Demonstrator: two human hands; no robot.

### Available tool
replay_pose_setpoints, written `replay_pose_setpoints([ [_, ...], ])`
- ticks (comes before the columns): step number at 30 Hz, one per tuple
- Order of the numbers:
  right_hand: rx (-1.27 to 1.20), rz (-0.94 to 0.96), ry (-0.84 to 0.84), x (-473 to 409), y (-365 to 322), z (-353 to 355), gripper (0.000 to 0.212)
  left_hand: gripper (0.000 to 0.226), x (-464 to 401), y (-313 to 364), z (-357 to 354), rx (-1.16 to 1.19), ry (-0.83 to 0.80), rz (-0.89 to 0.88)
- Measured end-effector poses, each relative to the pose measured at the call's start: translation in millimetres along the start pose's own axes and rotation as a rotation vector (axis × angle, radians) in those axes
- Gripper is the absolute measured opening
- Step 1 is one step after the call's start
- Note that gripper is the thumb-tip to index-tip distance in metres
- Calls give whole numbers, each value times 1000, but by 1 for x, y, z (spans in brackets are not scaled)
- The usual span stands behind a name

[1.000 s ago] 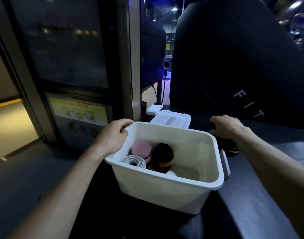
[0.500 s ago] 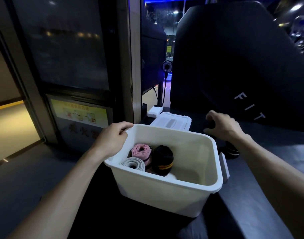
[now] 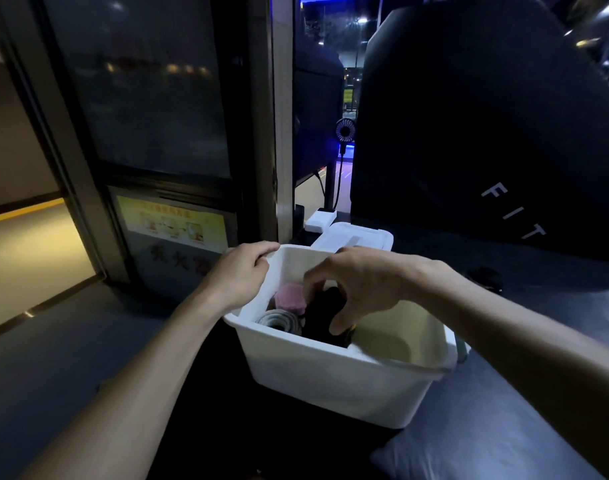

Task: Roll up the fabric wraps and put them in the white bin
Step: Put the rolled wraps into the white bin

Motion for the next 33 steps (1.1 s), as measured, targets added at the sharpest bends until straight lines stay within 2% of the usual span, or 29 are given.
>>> replay_pose_setpoints([
  [2, 13, 11, -71, -5, -3, -10, 51, 44, 0, 0, 1, -12, 7, 6],
  [8, 49, 31, -73, -20, -11, -29, 52, 45, 1, -2, 2, -12, 10, 14],
  [11, -80, -42, -106, -20, 4, -38, 45, 45, 2, -2, 2, -9, 12, 15],
  [15, -358, -84, -104, -4, 30, -20, 18, 45, 2, 0, 1, 0, 4, 17],
  [16, -464, -102, -55, 3, 43, -10, 13, 45, 2, 0, 1, 2, 2, 16],
  [18, -587, -172, 147, 19, 83, 16, 9, 45, 1, -1, 1, 5, 5, 15],
  [20, -529, -301, 399, 42, 135, 35, 6, 45, 0, -1, 0, 2, 12, 14],
  [22, -373, -510, 531, 69, 189, 31, 8, 45, -2, -1, 0, 6, 21, 17],
  [23, -281, -624, 527, 81, 213, 22, 6, 45, -3, -1, 0, 14, 26, 22],
  [25, -164, -818, 397, 101, 255, -12, 4, 46, -4, -3, 0, 34, 26, 28],
  [27, -125, -927, 266, 115, 282, -45, 15, 46, -5, -4, -2, 54, 20, 25],
  [31, -149, -929, 148, 122, 299, -86, 39, 47, -4, -4, -1, 64, 22, 25],
  [33, -68, -925, 182, 127, 299, -88, 37, 47, -3, -3, 0, 66, 24, 26],
])
Point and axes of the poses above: each hand's wrist, its own x-axis away from the middle knuckle, its own z-axis out of the back of the hand, y = z × x, the point moved 10 cm from there along -x, towards the middle knuckle, and after that the axes turned 1 degree about -y, right-handed, at the moved point
